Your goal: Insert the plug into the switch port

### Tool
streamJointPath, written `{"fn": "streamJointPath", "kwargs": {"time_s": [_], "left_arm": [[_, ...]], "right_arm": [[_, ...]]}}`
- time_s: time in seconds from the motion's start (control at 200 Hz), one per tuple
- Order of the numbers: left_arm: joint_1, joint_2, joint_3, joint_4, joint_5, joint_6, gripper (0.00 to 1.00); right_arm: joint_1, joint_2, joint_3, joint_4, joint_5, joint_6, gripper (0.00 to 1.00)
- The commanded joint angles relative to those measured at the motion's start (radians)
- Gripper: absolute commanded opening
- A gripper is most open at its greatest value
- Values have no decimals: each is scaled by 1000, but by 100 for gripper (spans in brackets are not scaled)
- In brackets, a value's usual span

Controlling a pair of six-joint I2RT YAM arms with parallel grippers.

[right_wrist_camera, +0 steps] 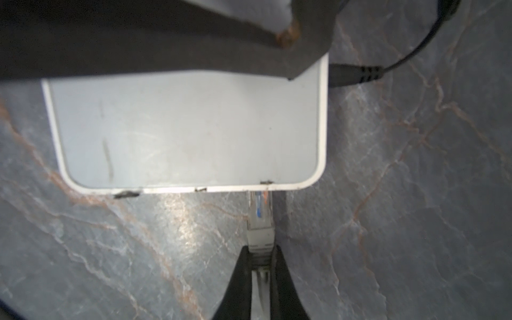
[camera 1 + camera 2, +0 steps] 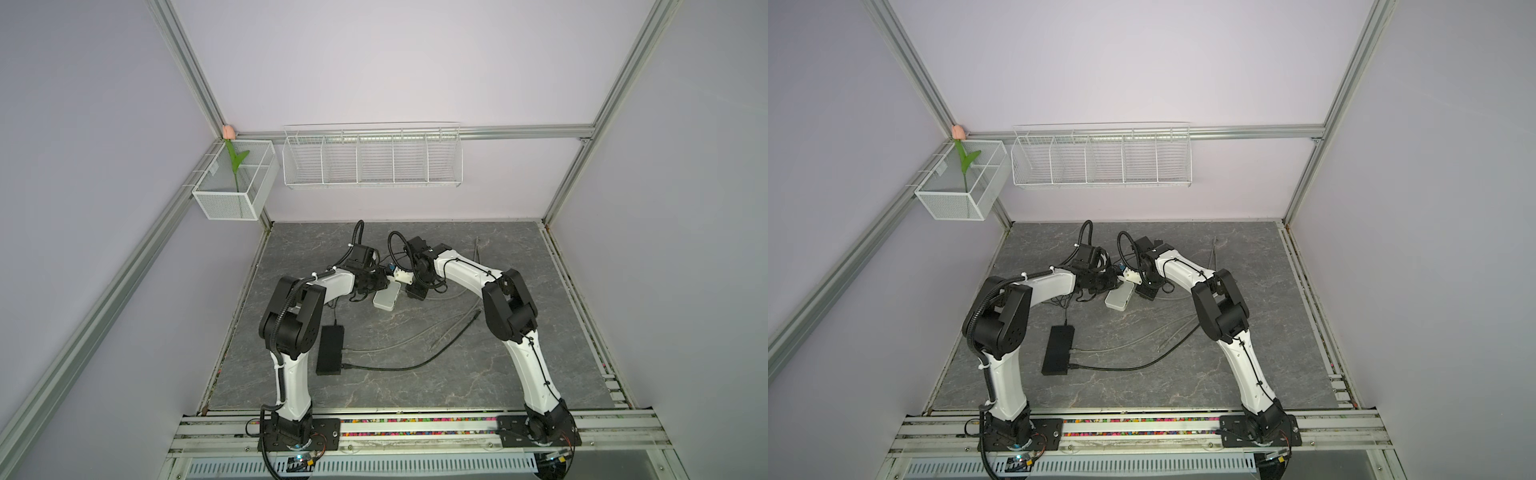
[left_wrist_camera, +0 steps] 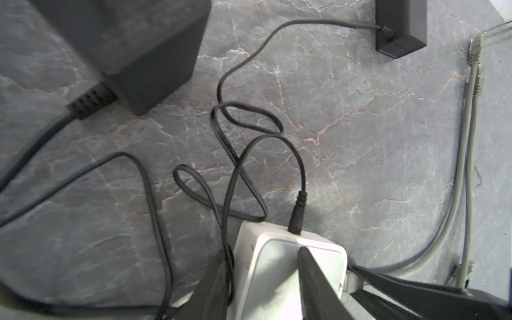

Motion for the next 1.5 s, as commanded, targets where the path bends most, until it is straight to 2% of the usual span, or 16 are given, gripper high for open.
{"fn": "streamJointPath", "kwargs": {"time_s": [0.0, 1.495], "left_arm": [[-14, 13, -32, -73, -7, 6, 38], [-17, 36, -29, -80, 4, 24, 35]], "right_arm": [[10, -53, -19, 36, -29, 9, 6], [13, -115, -100, 84, -26, 4, 7]]}}
